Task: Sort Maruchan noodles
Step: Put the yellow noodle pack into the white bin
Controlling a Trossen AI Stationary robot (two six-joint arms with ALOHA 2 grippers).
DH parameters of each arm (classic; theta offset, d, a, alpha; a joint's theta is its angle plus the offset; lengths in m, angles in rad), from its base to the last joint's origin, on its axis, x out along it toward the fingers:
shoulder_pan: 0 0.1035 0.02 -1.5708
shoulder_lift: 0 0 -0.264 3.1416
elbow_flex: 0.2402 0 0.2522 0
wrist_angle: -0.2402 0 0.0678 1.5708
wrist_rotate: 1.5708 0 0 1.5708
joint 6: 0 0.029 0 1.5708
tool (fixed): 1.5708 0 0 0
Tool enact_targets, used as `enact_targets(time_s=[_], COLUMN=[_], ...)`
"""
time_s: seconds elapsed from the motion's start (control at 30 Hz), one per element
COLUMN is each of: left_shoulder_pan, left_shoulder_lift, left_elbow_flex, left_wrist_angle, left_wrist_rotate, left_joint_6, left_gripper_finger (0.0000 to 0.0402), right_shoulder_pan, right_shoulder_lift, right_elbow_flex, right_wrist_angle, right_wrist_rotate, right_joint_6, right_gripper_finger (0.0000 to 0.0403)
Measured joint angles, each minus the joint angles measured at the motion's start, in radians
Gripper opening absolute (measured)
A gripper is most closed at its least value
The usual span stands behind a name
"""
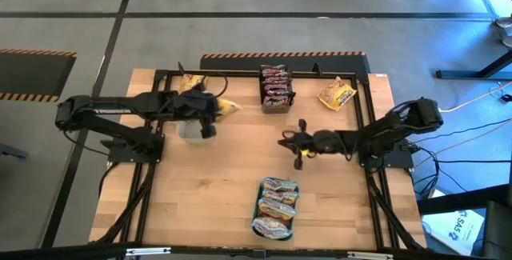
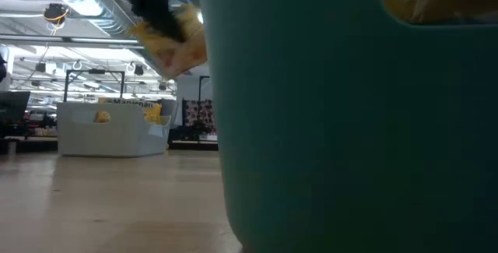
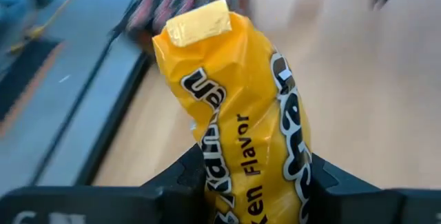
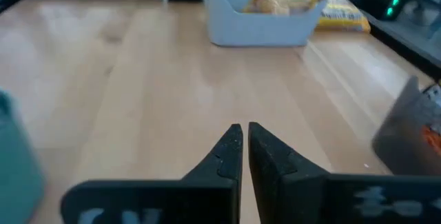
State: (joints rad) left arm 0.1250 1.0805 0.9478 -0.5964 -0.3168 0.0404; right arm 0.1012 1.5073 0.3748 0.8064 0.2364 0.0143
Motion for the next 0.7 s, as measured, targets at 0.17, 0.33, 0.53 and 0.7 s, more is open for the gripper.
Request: enact_targets(time_s=[0.17,0.33,0.53,0.7], left_shoulder_pan=[0.072,0.183,0.263,0.293], left_shoulder_lift=[-0.014,0.011,0.086,0.167], left_elbow_flex=[0.000,0.000,-0.004,-0.027], left_wrist_angle=[-0.263,-0.367,-0.384,-0.385], left_wrist_rotate=[-0.035,0.067,0.125,0.153], left_joint_6=[0.041,0.057,0.074,0.147], left_gripper_finger=[0.0117,0.0118,0.0118,0.0118], right_shoulder_pan=[-0.116,-0.177,-0.173,-0.173], right_shoulder_lift=[0.071,0.112,0.114,0.114], right_elbow_flex=[0.015,0.070,0.139,0.144], right_wrist_angle=[0.021,0.020,-0.002,-0.050], right_wrist_rotate=[-0.103,-0.124,-0.171,-0.221], right_joint_6=[0.000,0.000,-0.053,-0.057], right_gripper_finger=[0.0012,0.0012,0.0012,0.0012])
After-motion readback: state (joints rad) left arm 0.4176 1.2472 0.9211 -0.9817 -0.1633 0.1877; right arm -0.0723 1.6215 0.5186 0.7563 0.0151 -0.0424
